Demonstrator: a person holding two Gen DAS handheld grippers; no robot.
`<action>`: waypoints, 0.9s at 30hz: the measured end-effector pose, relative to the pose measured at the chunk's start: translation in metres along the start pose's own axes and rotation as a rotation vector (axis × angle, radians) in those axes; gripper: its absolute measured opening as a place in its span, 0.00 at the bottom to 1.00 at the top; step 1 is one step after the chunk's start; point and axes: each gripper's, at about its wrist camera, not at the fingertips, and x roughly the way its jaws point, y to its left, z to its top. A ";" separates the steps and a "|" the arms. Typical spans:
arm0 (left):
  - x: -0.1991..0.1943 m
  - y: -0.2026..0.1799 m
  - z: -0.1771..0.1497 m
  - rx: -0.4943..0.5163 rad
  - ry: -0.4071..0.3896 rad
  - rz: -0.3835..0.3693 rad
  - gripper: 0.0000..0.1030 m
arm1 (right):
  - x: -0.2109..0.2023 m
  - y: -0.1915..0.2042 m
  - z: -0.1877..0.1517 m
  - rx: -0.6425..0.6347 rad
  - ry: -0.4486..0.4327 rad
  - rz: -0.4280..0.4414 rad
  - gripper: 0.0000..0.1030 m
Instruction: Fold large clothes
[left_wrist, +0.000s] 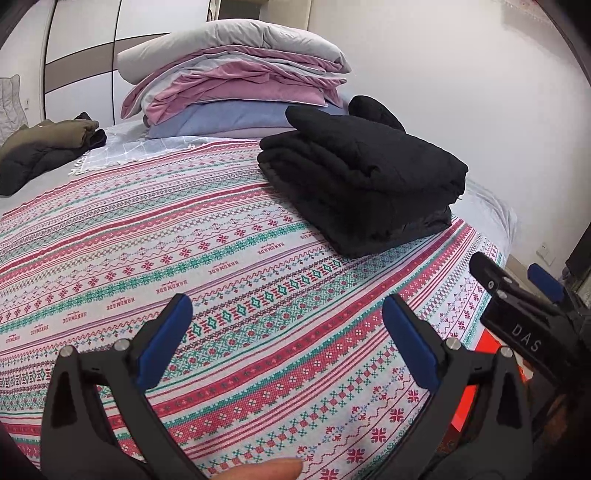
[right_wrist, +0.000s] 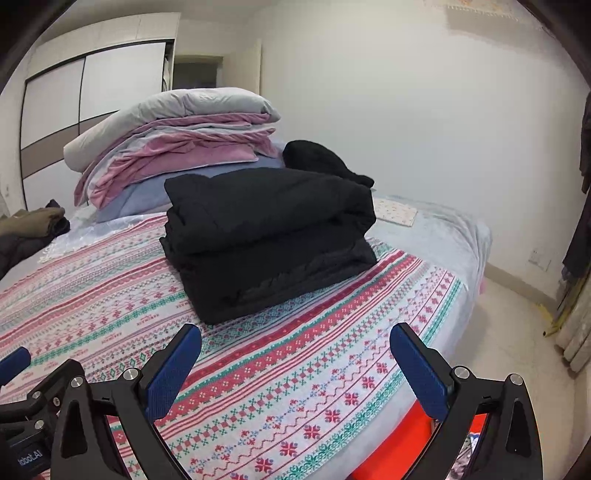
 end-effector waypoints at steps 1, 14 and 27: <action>0.000 -0.001 0.000 0.004 0.001 -0.002 0.99 | 0.000 -0.001 -0.001 0.003 0.003 0.002 1.00; 0.001 -0.002 -0.001 0.005 0.005 0.004 0.99 | -0.002 -0.003 -0.002 0.016 -0.004 -0.004 1.00; 0.003 -0.005 -0.002 0.002 0.016 -0.017 0.99 | -0.003 -0.001 -0.002 0.009 -0.008 -0.010 1.00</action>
